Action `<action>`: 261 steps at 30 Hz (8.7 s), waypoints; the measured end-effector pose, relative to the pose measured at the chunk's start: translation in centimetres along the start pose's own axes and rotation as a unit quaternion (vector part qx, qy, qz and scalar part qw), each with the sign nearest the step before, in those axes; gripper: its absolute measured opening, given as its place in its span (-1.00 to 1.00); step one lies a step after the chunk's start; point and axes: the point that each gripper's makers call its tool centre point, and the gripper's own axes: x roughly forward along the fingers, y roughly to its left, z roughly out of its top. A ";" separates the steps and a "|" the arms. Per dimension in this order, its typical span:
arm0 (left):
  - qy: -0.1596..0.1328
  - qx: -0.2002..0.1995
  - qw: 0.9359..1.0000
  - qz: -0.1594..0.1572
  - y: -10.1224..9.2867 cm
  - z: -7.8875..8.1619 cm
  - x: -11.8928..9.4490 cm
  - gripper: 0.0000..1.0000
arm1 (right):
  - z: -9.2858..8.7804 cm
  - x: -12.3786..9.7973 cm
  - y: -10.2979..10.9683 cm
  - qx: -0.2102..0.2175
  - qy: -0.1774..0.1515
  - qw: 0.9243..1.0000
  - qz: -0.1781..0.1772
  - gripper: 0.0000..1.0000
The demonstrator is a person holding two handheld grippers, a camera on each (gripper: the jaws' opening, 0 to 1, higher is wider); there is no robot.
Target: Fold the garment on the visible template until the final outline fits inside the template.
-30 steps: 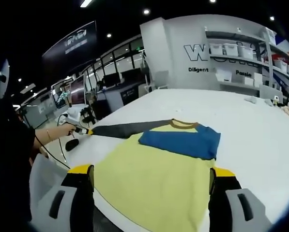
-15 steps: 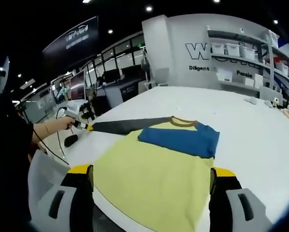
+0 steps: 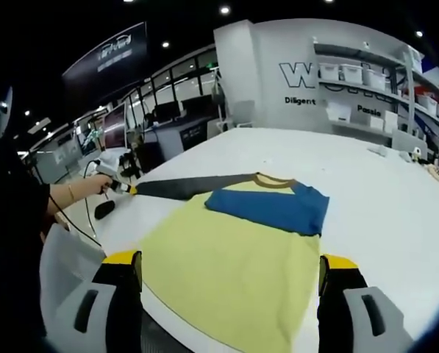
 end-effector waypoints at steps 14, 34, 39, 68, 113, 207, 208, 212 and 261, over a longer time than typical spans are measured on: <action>-0.025 0.032 0.999 -0.014 -1.4 2.2 -1.3 -0.89 | -0.8 -0.1 0.1 0.002 0.008 1.000 0.005 0.98; -0.093 0.088 0.987 -0.096 -8.1 9.7 -5.1 -0.90 | -1.3 -0.1 0.5 -0.017 0.024 1.000 0.012 0.98; -0.109 0.107 0.981 -0.120 -10.4 11.7 -5.9 -0.90 | -1.3 0.0 0.6 -0.019 0.023 0.999 0.012 0.98; -0.159 0.211 0.934 -0.238 -24.8 17.7 -10.6 -0.90 | -1.4 -0.1 0.7 -0.026 0.019 0.999 0.009 0.98; -0.162 0.242 0.879 -0.378 -46.3 14.1 -12.7 -0.96 | -2.0 0.2 0.9 -0.040 0.022 0.999 0.007 0.98; -0.076 0.194 0.948 -0.239 -29.6 5.3 0.2 0.07 | -7.0 1.0 -0.8 -0.002 0.076 0.997 -0.011 0.98; -0.075 0.192 0.949 -0.239 -29.4 5.2 0.3 0.01 | -6.9 1.0 -0.8 -0.002 0.075 0.997 -0.013 0.98; -0.064 0.177 0.952 -0.240 -28.6 4.6 0.8 -0.12 | -6.8 0.9 -1.1 -0.001 0.073 0.997 -0.016 0.98; -0.033 0.212 0.960 -0.182 -24.1 4.2 2.8 -0.93 | -8.6 1.1 -1.5 0.010 0.097 0.995 -0.025 0.93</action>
